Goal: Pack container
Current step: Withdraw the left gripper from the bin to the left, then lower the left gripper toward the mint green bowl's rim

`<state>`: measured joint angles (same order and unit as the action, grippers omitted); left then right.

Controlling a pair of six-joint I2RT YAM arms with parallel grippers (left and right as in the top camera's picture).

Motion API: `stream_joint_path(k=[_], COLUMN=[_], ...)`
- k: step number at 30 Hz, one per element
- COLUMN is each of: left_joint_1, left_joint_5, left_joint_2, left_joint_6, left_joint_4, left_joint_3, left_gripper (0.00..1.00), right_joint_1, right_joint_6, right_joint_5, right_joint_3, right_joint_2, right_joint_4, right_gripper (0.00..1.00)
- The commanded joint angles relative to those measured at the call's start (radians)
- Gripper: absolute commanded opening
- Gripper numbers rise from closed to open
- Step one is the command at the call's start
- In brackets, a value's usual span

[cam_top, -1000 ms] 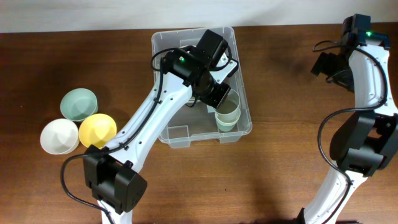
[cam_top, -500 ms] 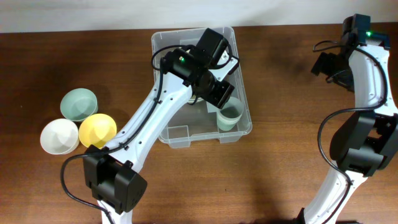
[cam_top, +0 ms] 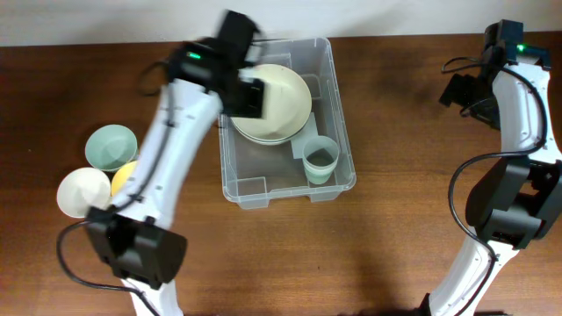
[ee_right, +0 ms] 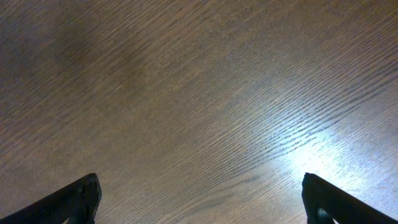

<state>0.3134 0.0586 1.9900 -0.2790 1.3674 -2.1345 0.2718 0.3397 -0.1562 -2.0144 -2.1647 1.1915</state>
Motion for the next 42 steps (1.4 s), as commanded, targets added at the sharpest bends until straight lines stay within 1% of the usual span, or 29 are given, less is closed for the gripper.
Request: stream_joint_path(k=[1,5,10,12,16,21,22,24,26,35,36,38,42], left_joint_1=[-0.096,-0.214,-0.343,-0.4,-0.497,-0.577,-0.589,-0.603,-0.611,-0.611,-0.611,-0.611,-0.608], left_joint_5=[0.165,0.222,0.226,0.225,0.189,0.188,0.188,0.183,0.157,0.118,0.097,0.042,-0.051], left_joint_2=[-0.037,-0.036,-0.036,-0.034,-0.022,0.002,0.007,0.018,0.033,0.099,0.107,0.127,0.156], left_joint_6=[-0.114,-0.114,-0.114,-0.14,-0.148,-0.147,-0.147,-0.147,-0.147,-0.146,-0.146,-0.14,-0.061], left_joint_4=[0.066,0.124,0.088,0.081,0.08,0.05,0.036,0.0,-0.043,-0.241,-0.261,-0.285,-0.326], left_joint_3=[-0.024,-0.024,-0.024,-0.023,-0.019,0.029,0.048,0.092,0.137,0.311,0.323,0.338,0.349], left_gripper=[0.67,0.71,0.71,0.71,0.71,0.7,0.69,0.63,0.59,0.58,0.58,0.55,0.54], right_joint_1=[0.005,0.005,0.005,0.005,0.005,0.005,0.005,0.005,0.005,0.005,0.005,0.005,0.005], right_joint_6=[0.006,0.006,0.006,0.006,0.006,0.006,0.006,0.006,0.006,0.006,0.006,0.006,0.006], right_joint_5=[-0.005,-0.005,-0.005,-0.005,-0.005,-0.005,-0.005,-0.005,-0.005,-0.005,-0.005,-0.005,-0.005], right_joint_3=[-0.002,-0.002,-0.002,-0.002,-0.002,-0.002,-0.002,-0.002,-0.002,-0.002,-0.002,-0.002,-0.002], right_joint_2=[0.0,0.0,0.0,0.0,0.0,0.0,0.0,0.0,0.0,0.0,0.0,0.0,0.0], right_joint_4=[0.0,0.0,0.0,0.0,0.0,0.0,0.0,0.0,0.0,0.0,0.0,0.0,0.0], right_gripper=[0.99,0.99,0.99,0.99,0.99,0.99,0.99,0.99,0.99,0.99,0.99,0.99,0.99])
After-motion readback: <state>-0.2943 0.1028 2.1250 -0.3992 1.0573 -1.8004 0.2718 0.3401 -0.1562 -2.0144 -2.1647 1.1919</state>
